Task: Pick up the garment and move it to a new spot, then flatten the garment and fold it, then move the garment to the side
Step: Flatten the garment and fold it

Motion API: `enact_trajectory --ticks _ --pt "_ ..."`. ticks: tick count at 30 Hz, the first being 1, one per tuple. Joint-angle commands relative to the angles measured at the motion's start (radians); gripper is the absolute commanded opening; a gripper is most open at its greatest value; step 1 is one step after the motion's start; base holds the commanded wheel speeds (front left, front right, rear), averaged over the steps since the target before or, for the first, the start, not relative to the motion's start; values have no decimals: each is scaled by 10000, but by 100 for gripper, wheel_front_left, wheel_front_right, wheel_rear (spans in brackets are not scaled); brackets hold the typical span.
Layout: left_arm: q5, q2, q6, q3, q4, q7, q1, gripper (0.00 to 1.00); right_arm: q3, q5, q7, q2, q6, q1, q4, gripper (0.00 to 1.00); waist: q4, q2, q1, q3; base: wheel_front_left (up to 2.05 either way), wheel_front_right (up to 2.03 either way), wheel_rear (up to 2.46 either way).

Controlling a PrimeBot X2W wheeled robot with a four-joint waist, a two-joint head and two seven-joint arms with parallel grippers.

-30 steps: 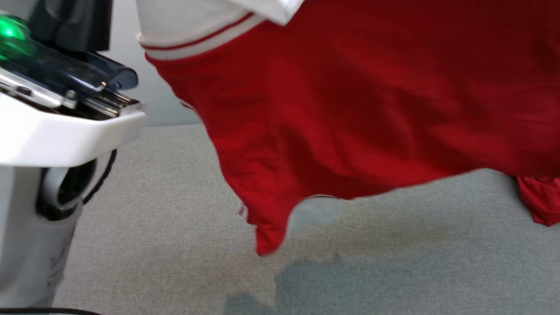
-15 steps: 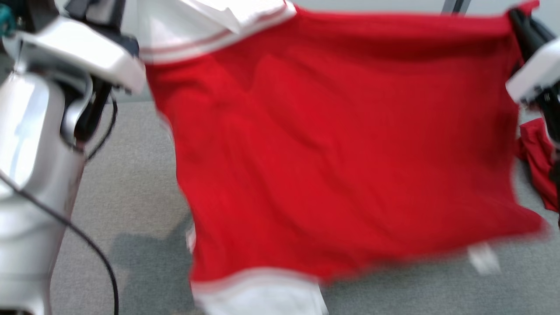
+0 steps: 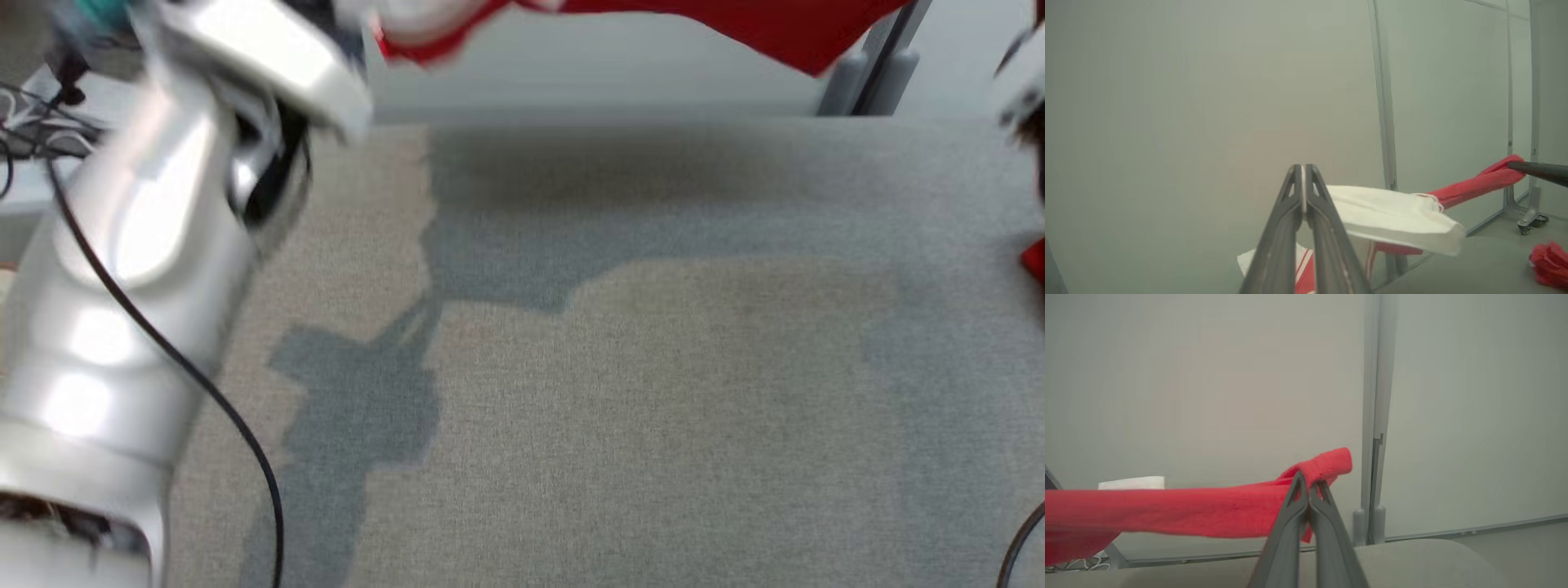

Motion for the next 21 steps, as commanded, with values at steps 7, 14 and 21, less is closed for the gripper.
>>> enact_trajectory --ticks 7,14,21 --pt "-1111 747 -67 -608 692 -18 2250 0 273 689 -455 445 39 1704 1339 0 -27 0 0 951 0 0 0" --pt "-1183 823 22 -882 931 -19 3974 0 474 1368 -543 426 39 2977 1670 0 -65 0 0 889 0 0 0" --pt "-790 1205 1189 -867 -171 -20 5560 0 277 1777 -846 46 39 4038 1809 0 75 0 0 569 0 0 0"
